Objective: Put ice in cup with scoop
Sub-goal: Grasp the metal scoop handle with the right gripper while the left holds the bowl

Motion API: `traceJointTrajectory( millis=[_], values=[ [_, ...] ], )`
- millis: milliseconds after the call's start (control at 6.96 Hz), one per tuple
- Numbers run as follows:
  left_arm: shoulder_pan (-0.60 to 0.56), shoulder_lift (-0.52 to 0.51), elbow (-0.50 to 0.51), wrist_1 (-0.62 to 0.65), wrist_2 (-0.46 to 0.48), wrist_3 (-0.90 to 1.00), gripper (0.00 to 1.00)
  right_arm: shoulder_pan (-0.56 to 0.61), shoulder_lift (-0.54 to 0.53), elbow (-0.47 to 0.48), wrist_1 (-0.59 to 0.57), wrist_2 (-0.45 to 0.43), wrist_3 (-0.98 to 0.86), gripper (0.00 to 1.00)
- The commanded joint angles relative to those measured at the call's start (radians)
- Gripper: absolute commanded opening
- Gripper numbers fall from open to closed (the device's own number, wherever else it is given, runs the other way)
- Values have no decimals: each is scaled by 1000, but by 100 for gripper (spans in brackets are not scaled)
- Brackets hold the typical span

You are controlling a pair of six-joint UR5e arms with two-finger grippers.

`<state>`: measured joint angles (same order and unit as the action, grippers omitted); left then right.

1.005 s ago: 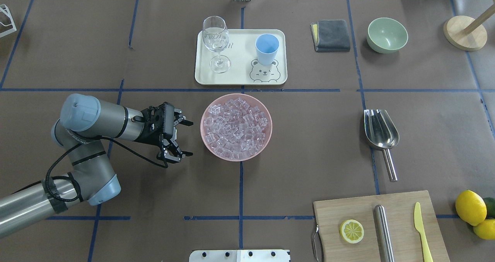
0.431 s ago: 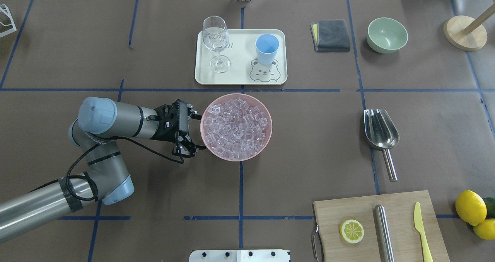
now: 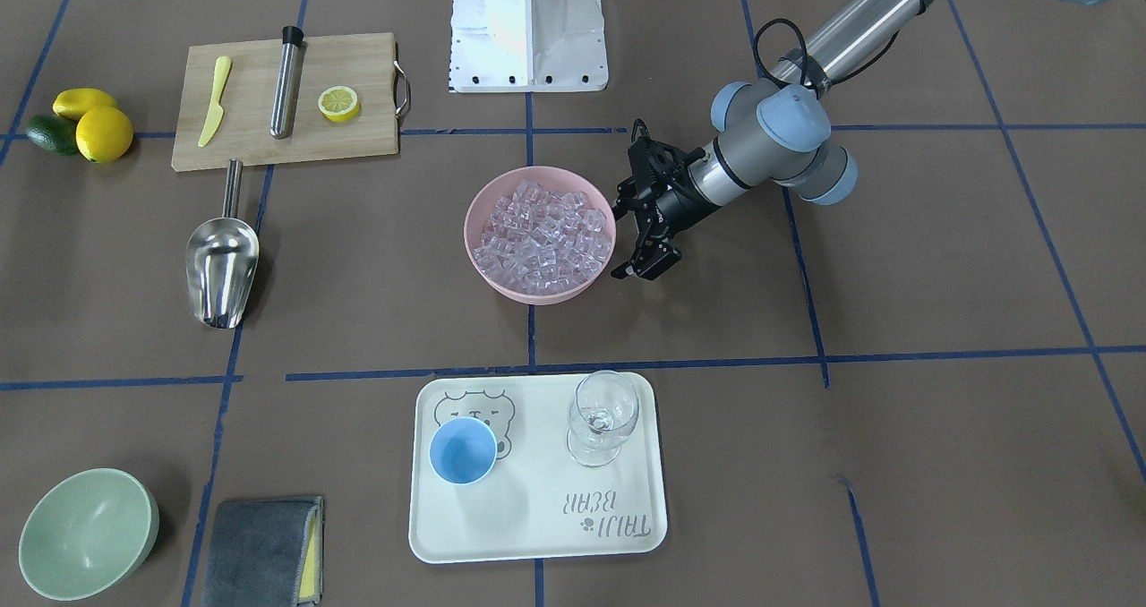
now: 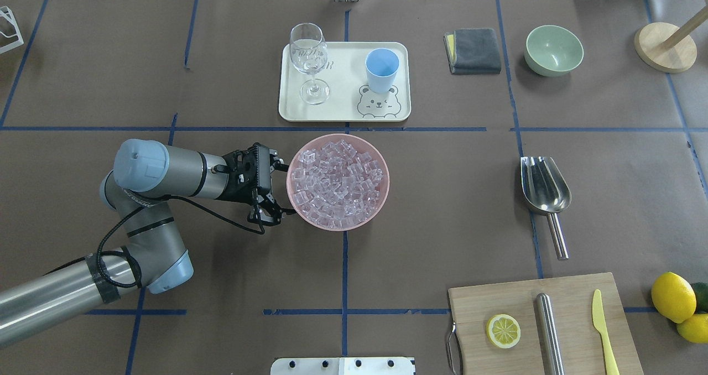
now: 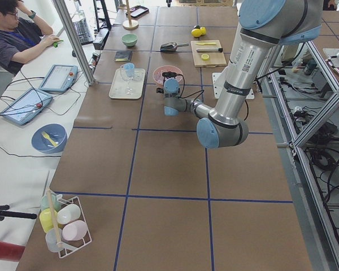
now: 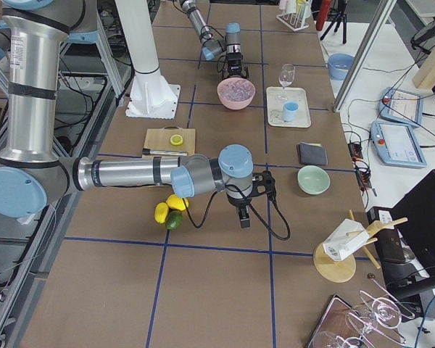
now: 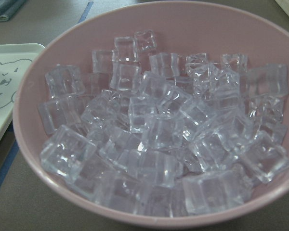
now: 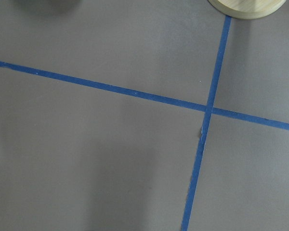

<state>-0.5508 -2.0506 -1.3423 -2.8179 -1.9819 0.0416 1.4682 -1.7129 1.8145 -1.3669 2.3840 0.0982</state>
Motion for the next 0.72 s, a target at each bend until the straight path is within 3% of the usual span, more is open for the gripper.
traceJointTrajectory(
  millis=[0,144,431,574],
  values=[
    [0,0,0,0,0,0,100,-133,-2,122,-1,-51,200,100],
    [-1,0,0,0,0,0,100,-226,-2,178,-1,-115,288,100],
    [0,0,0,0,0,0,100,-354,-25,250,0,-131,499,100],
    [0,0,0,-2,0,0,100,-411,-59,255,9,-131,521,100]
  ],
)
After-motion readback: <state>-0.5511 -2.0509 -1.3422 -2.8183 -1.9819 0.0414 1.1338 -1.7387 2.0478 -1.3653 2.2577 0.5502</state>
